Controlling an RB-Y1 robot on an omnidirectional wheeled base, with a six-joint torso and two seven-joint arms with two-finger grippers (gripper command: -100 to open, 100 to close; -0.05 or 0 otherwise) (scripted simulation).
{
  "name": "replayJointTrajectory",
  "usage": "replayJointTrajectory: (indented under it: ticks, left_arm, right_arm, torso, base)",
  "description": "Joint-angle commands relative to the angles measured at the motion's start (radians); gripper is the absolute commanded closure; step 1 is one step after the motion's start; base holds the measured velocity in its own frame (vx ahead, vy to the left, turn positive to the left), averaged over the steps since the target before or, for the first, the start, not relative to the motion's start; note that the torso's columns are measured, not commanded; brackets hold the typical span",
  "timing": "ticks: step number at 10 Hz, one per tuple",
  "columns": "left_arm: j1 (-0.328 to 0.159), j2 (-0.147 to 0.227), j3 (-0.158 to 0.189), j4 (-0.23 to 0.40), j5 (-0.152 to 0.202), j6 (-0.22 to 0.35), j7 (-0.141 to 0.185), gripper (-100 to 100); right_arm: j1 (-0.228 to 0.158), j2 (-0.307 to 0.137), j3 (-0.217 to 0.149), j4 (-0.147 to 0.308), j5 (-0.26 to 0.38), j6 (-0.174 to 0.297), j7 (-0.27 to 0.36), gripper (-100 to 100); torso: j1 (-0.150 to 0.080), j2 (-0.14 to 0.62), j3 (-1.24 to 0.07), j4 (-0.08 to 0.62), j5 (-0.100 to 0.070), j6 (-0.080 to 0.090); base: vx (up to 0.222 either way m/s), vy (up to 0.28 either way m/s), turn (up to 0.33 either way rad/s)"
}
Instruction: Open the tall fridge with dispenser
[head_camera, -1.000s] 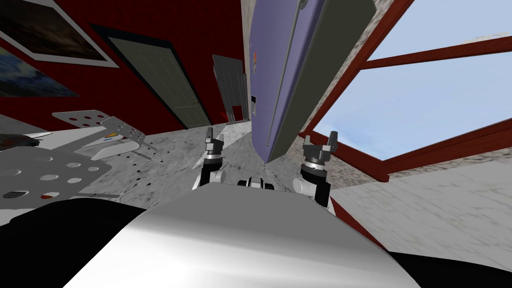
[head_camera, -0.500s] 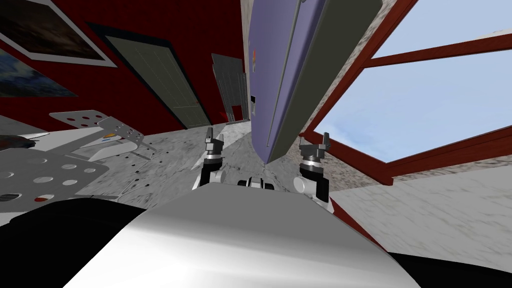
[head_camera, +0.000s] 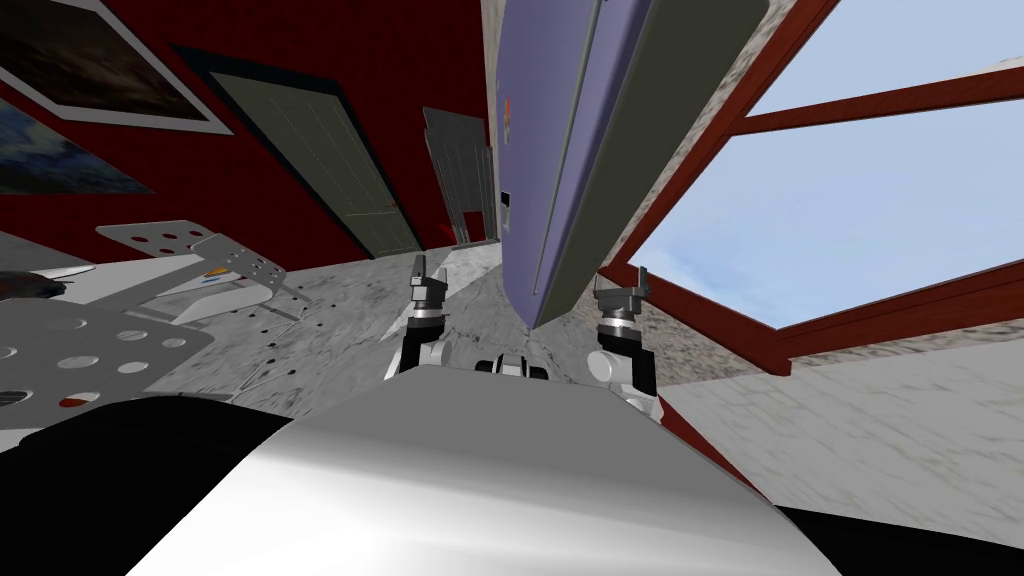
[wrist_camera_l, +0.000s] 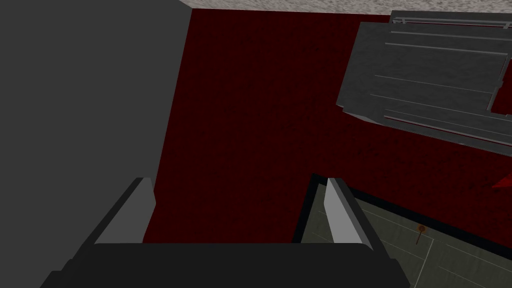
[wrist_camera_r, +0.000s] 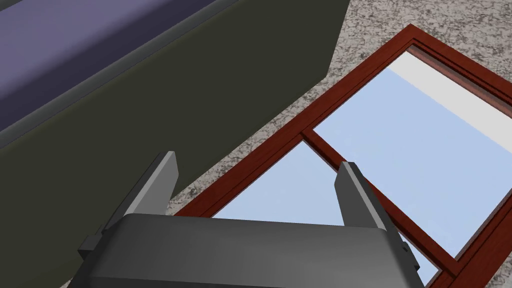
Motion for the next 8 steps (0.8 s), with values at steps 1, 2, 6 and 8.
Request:
replayJointTrajectory:
  ticks: [1, 2, 6, 8]
  left_arm:
    - [0.0, 0.0, 0.0, 0.0, 0.0, 0.0, 0.0, 0]
    - [0.0, 0.0, 0.0, 0.0, 0.0, 0.0, 0.0, 0]
    - [0.0, 0.0, 0.0, 0.0, 0.0, 0.0, 0.0, 0]
    - [0.0, 0.0, 0.0, 0.0, 0.0, 0.0, 0.0, 0]
  right_arm:
    - [-0.012, -0.012, 0.004, 0.022, -0.061, 0.028, -0.023, -100]
    - [-0.026, -0.022, 0.003, 0.043, -0.099, 0.058, -0.043, -100]
    - [-0.057, -0.041, 0.003, 0.086, -0.205, 0.121, -0.086, -100]
    - [-0.073, -0.048, 0.003, 0.109, -0.263, 0.154, -0.109, -100]
  torso:
    - [0.0, 0.0, 0.0, 0.0, 0.0, 0.0]
    - [0.0, 0.0, 0.0, 0.0, 0.0, 0.0]
    - [0.0, 0.0, 0.0, 0.0, 0.0, 0.0]
    - [0.0, 0.0, 0.0, 0.0, 0.0, 0.0]
  base:
    - [0.037, -0.015, 0.004]
    - [0.043, -0.015, 0.005]
    - [0.04, -0.015, 0.004]
    - [0.041, -0.016, 0.005]
